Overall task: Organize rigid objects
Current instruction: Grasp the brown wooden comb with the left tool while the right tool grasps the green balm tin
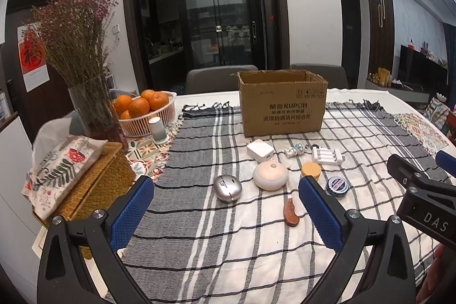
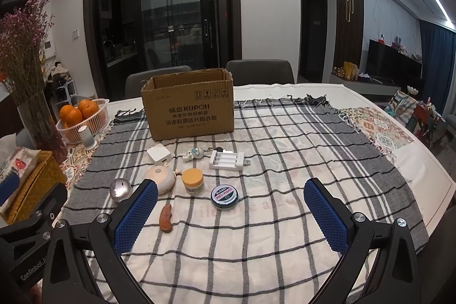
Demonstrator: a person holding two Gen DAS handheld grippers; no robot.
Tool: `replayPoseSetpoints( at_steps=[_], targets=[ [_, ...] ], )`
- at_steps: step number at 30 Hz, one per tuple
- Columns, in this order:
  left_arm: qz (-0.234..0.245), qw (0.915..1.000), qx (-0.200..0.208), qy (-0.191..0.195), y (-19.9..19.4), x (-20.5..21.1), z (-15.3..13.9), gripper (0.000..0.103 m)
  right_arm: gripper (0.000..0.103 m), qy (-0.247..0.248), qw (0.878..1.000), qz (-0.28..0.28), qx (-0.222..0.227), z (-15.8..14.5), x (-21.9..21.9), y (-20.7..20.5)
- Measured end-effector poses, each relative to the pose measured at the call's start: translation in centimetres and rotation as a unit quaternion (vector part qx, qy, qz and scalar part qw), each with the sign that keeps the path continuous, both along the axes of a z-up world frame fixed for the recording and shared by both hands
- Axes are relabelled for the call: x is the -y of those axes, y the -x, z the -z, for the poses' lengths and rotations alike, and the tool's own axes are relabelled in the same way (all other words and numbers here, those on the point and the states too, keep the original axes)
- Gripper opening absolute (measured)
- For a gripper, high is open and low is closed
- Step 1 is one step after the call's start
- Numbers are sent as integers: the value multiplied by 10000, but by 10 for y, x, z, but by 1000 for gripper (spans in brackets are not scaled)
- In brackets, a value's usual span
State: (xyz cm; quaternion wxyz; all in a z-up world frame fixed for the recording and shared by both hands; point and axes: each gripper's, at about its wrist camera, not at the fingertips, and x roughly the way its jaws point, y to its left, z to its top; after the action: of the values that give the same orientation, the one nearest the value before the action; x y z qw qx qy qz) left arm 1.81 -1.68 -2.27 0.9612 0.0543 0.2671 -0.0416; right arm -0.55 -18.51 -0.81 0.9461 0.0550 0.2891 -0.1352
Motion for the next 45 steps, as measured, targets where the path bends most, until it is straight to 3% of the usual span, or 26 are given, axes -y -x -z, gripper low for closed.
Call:
replayPoseSetpoints(
  at_steps=[24,45],
  targets=[
    [291,9916,-1261,45,-63,45,67,97,90,-189,9933,-576,-983,66,33,-67],
    [299,9826,-1833,-42,-106,77,103,77,73,-305,9822,-1040,-1533,110,51,-111]
  ],
)
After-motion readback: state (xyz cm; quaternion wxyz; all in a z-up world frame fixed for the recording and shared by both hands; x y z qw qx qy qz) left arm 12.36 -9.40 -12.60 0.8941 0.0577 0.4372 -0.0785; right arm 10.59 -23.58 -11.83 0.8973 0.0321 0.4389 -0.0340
